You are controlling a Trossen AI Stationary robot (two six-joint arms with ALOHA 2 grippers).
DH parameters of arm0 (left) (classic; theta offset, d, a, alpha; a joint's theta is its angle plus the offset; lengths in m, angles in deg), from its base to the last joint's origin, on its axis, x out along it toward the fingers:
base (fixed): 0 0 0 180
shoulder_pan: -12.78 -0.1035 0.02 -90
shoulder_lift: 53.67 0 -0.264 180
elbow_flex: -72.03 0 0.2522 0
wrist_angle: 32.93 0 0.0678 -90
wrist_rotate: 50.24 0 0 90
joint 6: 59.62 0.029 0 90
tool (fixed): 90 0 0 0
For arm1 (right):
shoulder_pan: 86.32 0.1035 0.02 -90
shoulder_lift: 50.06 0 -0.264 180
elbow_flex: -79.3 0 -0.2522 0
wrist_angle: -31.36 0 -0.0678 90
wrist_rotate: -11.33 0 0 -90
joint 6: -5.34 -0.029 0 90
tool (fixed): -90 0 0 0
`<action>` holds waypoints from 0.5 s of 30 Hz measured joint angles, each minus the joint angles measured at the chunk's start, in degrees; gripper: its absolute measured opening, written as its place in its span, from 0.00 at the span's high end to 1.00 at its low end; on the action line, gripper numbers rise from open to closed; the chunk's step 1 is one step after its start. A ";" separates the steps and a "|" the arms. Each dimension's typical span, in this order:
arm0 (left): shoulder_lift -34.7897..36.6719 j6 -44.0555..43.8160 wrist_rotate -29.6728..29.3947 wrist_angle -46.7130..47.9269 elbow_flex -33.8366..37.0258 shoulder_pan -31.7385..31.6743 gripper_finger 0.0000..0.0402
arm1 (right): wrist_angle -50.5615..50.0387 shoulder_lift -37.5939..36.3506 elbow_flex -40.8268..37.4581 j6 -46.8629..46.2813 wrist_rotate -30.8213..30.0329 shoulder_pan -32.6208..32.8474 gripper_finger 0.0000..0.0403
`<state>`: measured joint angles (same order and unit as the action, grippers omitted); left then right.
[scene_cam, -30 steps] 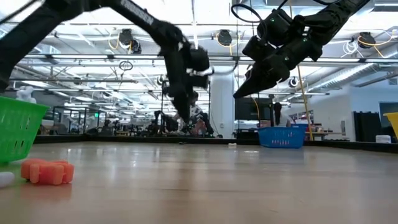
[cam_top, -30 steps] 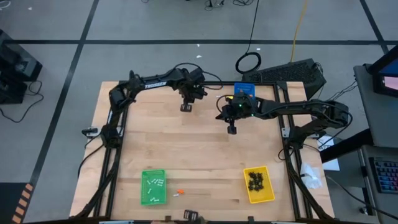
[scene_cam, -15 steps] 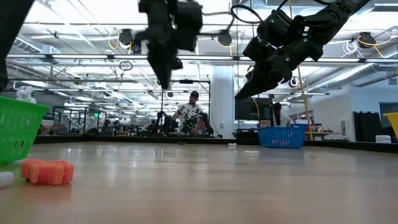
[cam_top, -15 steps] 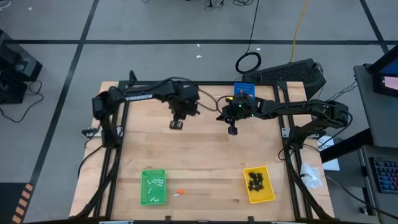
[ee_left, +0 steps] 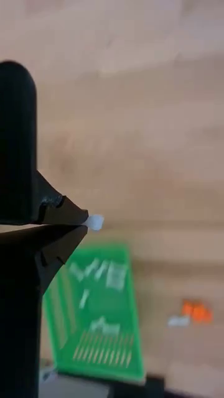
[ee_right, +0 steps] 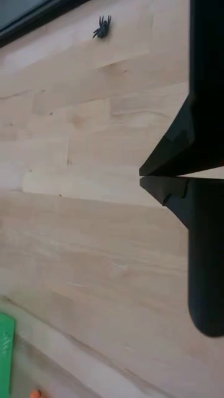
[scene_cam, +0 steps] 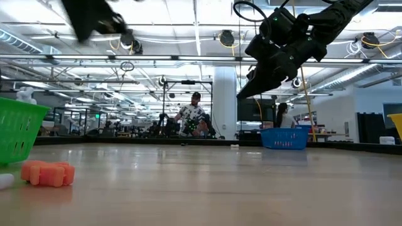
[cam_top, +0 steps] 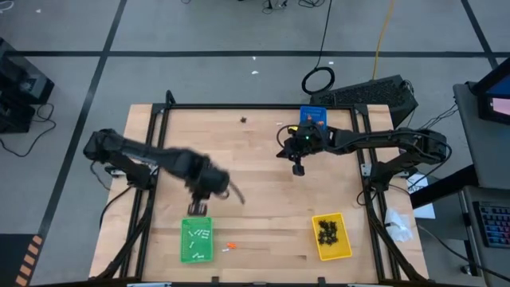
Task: Sort Halloween decoration
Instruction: Put the white bone toy into the green bin
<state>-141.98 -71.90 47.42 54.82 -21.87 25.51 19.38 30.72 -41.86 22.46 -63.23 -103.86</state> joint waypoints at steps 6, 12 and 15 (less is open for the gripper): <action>0.52 -18.07 -0.52 -6.11 2.96 15.22 1.00 | 0.35 0.00 -0.02 -1.65 -0.03 1.38 1.00; -1.01 -32.93 -5.09 -19.80 11.27 24.52 1.00 | 0.55 0.00 -0.02 -3.67 -0.09 3.55 1.00; -2.82 -37.93 -6.16 -22.04 15.12 26.97 1.00 | 1.01 0.00 -0.02 -4.43 -0.16 4.97 1.00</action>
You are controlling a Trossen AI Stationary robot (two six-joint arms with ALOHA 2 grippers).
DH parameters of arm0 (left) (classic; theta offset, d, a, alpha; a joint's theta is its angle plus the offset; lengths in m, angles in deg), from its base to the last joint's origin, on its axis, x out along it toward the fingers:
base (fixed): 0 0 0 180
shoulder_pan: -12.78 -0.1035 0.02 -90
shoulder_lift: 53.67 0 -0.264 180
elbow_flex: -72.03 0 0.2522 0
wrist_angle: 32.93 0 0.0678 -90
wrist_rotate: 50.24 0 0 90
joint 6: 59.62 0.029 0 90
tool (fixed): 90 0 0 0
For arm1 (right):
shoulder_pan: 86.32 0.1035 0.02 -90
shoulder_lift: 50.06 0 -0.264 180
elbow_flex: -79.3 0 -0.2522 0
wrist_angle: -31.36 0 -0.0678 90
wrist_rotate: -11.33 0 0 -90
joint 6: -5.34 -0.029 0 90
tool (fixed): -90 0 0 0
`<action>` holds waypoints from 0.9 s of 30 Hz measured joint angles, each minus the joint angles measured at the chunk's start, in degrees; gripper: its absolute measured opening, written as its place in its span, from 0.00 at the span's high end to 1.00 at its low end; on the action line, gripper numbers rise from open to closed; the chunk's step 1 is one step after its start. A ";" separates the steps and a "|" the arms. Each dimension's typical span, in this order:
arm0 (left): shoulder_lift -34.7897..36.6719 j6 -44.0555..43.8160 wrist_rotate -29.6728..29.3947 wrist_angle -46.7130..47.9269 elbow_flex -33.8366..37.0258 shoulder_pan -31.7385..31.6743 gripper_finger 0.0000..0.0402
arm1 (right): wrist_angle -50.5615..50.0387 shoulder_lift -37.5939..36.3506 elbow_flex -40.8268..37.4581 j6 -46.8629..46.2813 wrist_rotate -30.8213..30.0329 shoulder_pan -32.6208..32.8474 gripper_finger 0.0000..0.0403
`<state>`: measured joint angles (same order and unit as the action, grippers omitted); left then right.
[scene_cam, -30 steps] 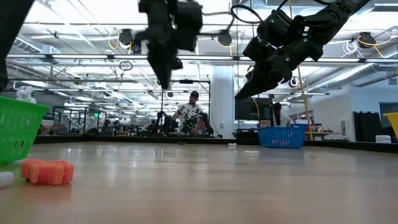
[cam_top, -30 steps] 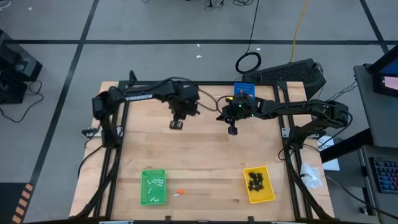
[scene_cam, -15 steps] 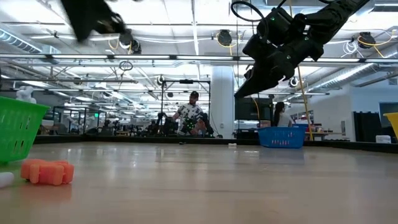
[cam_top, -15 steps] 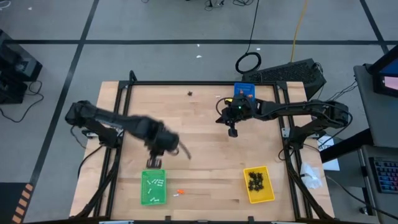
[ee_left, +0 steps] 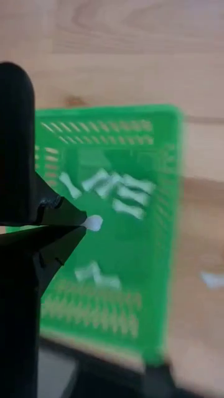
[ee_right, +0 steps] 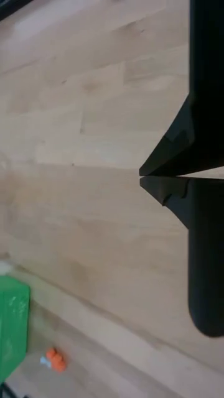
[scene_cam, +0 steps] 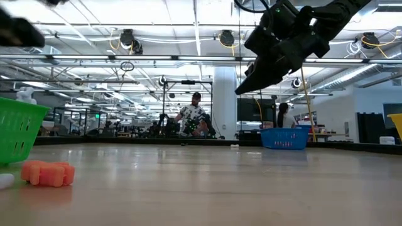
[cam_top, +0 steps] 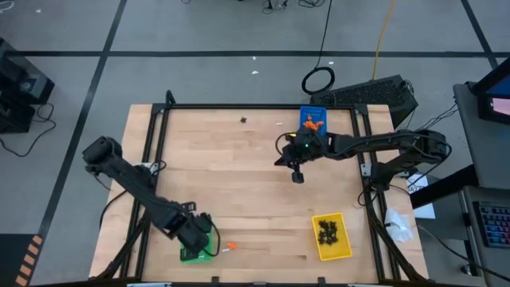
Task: Sort Halloween decoration
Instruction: Put the white bone toy into the green bin
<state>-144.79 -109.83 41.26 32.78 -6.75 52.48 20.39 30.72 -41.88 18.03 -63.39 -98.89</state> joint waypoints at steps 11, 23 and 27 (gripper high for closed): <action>-4.07 -1.42 -2.50 -3.93 5.53 0.49 1.00 | 3.01 0.00 0.00 0.61 -0.14 1.81 1.00; -3.77 4.87 1.82 -0.18 2.42 -1.76 1.00 | 2.97 0.00 0.02 1.29 -0.16 1.81 1.00; -3.57 7.64 1.86 4.59 -1.95 -2.53 0.98 | 2.94 0.02 0.07 1.19 -0.16 1.81 1.00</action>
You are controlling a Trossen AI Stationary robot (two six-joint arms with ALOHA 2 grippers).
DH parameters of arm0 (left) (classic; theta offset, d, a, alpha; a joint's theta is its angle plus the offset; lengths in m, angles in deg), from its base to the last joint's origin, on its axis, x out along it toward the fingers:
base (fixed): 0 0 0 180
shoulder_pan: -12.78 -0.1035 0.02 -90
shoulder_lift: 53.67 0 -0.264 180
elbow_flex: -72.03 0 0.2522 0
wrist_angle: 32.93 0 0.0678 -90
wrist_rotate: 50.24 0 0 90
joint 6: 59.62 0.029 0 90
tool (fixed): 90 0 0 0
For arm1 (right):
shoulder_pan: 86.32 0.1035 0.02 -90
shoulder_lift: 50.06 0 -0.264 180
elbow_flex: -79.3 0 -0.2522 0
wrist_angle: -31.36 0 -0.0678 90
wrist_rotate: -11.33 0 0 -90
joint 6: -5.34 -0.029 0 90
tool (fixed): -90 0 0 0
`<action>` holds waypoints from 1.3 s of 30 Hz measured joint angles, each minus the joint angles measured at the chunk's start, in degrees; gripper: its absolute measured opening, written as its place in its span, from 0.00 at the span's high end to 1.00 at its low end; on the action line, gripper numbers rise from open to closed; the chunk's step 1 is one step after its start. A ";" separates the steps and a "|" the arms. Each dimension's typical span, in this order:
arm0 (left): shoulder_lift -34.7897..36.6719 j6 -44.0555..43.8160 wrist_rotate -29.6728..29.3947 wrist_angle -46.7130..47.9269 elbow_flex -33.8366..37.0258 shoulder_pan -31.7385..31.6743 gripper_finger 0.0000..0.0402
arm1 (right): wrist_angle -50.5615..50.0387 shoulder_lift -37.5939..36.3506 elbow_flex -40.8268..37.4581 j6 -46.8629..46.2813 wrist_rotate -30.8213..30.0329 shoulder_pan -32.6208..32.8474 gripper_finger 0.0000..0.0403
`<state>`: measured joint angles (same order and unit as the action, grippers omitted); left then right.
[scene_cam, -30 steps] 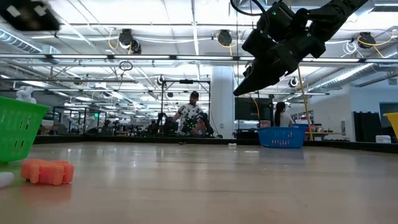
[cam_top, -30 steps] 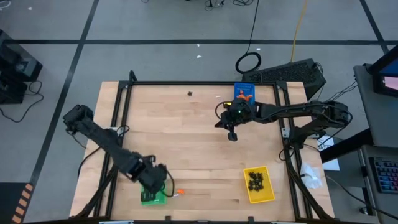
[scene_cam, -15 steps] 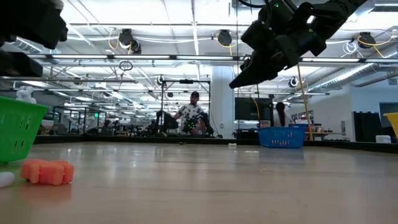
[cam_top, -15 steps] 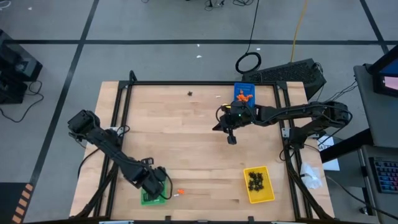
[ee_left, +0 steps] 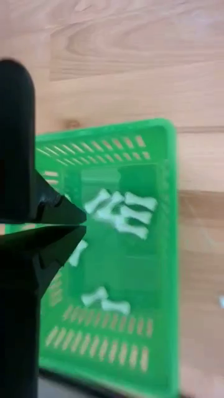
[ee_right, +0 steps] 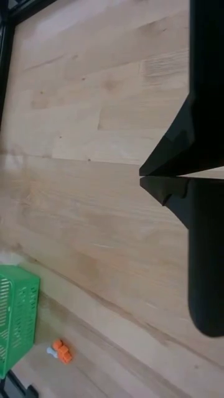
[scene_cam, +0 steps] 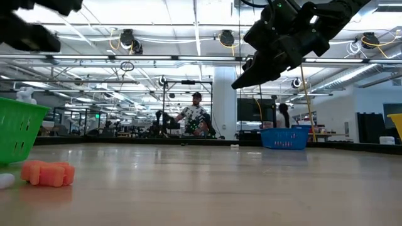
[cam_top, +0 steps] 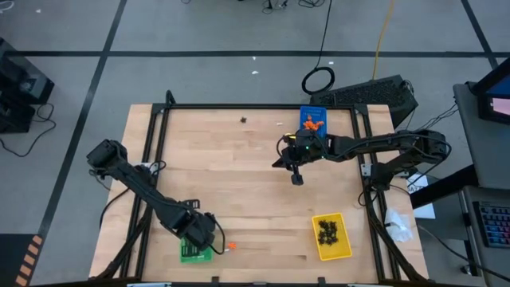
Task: Sort Halloween decoration
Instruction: Put the white bone toy into the green bin, then put the orange toy skeleton into the blue bin
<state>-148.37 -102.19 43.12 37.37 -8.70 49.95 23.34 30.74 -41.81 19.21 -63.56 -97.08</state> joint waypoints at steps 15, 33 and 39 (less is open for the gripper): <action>0.00 3.87 0.74 6.51 -4.97 -0.79 0.80 | -0.02 0.00 0.00 -0.74 0.00 0.00 1.00; 0.04 20.03 -3.92 -3.86 -12.04 -8.70 1.00 | -2.72 -2.45 0.07 -1.21 -0.31 0.68 1.00; 0.00 26.83 -5.15 -10.15 -8.51 -13.49 1.00 | -3.86 -3.95 0.05 -1.20 -3.35 2.73 1.00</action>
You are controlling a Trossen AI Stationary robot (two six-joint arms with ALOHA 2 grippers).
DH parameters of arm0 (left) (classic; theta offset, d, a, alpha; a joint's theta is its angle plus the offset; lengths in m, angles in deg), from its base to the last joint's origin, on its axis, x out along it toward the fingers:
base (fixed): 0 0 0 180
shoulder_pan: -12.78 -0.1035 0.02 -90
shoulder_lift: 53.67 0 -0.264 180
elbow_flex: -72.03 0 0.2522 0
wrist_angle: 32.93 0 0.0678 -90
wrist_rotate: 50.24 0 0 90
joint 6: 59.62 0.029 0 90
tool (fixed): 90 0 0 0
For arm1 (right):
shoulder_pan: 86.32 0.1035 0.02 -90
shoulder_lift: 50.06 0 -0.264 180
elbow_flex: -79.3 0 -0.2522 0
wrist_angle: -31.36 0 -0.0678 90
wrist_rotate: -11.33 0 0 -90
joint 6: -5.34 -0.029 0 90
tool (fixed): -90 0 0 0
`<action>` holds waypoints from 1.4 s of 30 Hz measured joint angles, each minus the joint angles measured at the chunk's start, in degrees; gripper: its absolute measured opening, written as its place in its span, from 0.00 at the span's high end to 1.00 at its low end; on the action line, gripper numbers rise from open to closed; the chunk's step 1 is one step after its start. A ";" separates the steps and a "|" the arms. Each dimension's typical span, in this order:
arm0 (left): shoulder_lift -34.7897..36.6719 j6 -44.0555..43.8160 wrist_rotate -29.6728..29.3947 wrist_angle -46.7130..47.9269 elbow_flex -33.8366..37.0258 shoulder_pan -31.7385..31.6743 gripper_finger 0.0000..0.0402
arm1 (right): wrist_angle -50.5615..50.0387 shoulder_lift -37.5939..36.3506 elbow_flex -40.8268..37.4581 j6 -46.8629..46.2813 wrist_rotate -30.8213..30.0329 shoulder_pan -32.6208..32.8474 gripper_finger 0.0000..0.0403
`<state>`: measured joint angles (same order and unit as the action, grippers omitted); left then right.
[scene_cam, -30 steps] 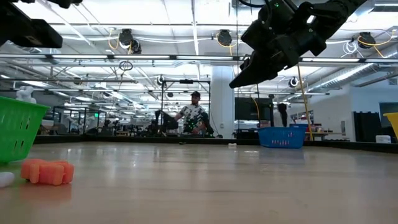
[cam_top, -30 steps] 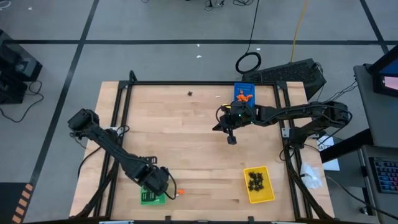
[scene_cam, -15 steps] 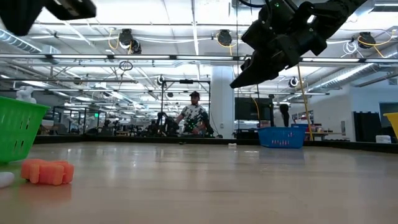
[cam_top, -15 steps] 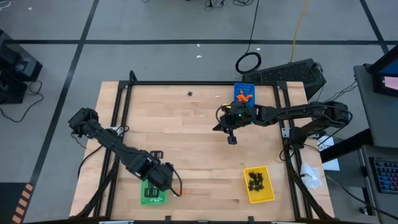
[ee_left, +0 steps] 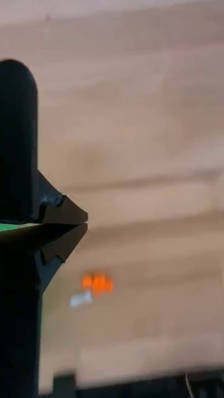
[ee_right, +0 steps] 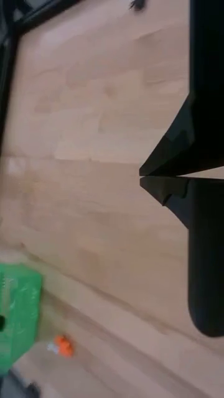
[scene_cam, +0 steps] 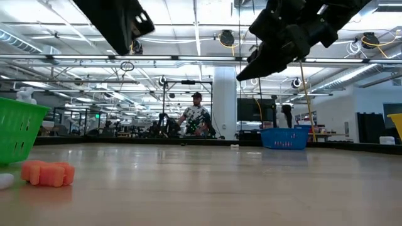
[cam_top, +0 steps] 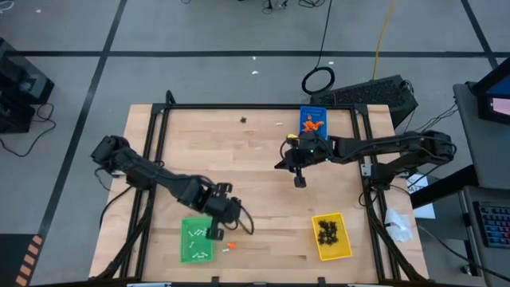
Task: Sort Halloween decoration
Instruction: Put the orange toy skeleton into the blue bin
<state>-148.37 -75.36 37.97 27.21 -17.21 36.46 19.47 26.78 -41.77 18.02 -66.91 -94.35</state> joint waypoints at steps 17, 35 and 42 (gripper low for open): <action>-0.07 13.80 5.67 -5.15 5.08 -16.53 1.00 | -3.38 -3.60 -0.02 -0.25 -6.51 4.43 1.00; -9.14 9.78 9.23 -13.39 5.10 4.62 1.00 | -2.41 -3.59 -0.02 0.16 -7.58 5.14 1.00; -12.09 7.70 10.55 -16.21 5.08 5.33 0.98 | -1.08 -3.59 -0.02 0.03 -7.51 5.16 1.00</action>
<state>-160.45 -67.65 48.52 11.01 -12.12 41.79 18.40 23.20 -41.79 18.05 -74.42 -89.19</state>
